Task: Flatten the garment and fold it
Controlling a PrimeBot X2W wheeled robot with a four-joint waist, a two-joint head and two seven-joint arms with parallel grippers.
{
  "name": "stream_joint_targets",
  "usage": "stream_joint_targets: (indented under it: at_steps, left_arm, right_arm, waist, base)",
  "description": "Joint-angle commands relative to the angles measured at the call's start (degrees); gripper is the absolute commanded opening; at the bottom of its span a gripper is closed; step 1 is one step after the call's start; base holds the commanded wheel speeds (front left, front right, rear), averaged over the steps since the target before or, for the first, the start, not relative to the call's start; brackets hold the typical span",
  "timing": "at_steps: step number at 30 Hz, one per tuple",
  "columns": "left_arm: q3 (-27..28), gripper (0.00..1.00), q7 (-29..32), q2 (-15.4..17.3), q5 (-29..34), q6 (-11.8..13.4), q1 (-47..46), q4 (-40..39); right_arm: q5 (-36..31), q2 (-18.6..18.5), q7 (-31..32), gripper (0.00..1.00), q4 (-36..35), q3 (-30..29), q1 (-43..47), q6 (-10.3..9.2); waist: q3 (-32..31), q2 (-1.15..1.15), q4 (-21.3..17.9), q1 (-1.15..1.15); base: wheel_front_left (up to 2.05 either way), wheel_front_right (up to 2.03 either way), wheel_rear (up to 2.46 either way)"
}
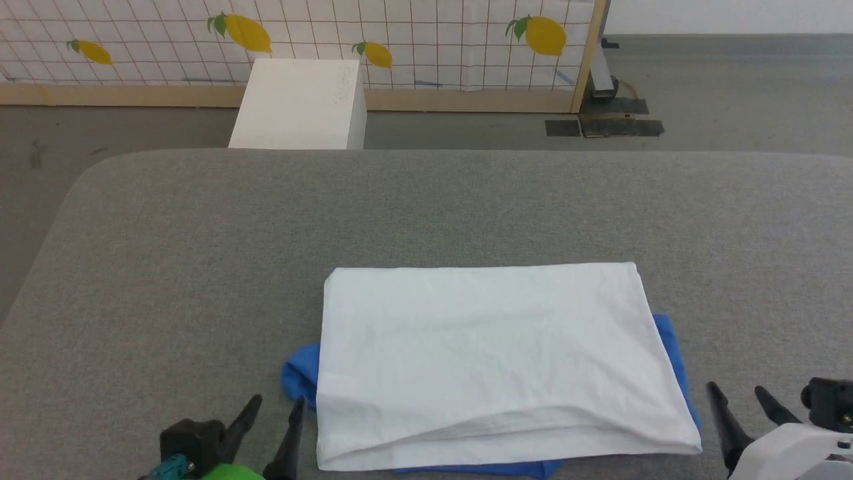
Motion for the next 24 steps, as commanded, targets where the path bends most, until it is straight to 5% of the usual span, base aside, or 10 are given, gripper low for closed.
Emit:
stream_joint_targets:
  at_steps: [1, 13, 24]
  left_arm:
    - [0.87, 1.00, -1.55, -0.30, 0.69, 0.68, 0.28, -0.07]
    - [7.36, 1.00, -6.98, -4.22, 7.07, 3.42, -7.09, -0.57]
    - [16.08, 1.00, -7.05, -12.29, 14.87, -2.35, -11.59, 1.94]
  right_arm:
    - [0.79, 0.39, -1.18, 1.00, -0.85, -0.90, 0.41, -0.09]
    - [8.27, 0.70, -5.63, 1.00, 6.98, -2.91, -7.11, -0.09]
    - [8.07, 0.70, 0.74, 1.00, 27.36, -2.46, -18.55, -0.09]
  waist:
    - [-0.36, 0.00, 0.31, 0.01]
    - [-1.00, 0.00, 1.25, 0.01]
    - [-0.20, 0.00, 1.69, 0.01]
  base:
    - [0.00, 0.00, 0.00]
    - [0.00, 0.00, 0.00]
    - [0.00, 0.00, 0.00]
